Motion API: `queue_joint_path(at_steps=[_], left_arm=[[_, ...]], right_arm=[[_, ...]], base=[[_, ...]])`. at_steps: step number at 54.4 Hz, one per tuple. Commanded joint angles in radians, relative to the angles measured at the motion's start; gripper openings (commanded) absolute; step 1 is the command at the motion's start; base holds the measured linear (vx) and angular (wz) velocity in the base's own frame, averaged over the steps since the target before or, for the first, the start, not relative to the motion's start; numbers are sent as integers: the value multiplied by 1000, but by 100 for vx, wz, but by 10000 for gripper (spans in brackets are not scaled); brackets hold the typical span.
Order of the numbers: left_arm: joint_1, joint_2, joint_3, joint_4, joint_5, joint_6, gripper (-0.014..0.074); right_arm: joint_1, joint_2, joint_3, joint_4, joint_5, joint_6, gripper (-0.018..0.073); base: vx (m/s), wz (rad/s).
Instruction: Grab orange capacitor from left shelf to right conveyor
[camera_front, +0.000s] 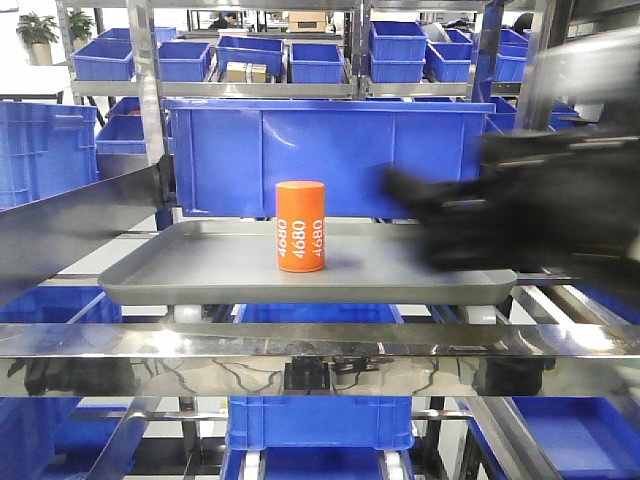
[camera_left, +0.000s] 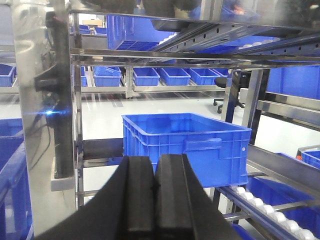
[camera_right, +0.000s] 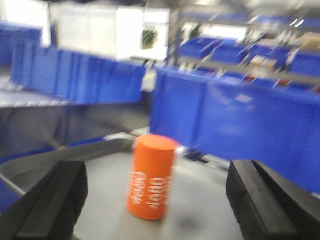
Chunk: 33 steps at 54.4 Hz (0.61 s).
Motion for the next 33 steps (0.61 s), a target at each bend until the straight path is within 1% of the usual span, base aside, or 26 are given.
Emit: queue_joint_path(at_steps=[1, 5, 16, 24, 33], left_arm=[[-8, -4, -30, -5, -83, -6, -6], [-8, -4, -30, -5, -83, -6, -6], [-8, -4, -30, -5, -83, -6, -6], [-8, -4, -30, -5, -83, -6, -6], [-8, -4, -30, -5, -83, -6, -6]], right_arm=[[16, 69, -94, 20, -73, 15, 603], [16, 123, -126, 47, -76, 27, 600], [16, 227, -177, 50, -86, 25, 594], [13, 288, -215, 95, -86, 28, 594], [13, 352, -291, 94, -85, 28, 594]], base=[[0, 0], [0, 0], [0, 0], [0, 0], [0, 0]])
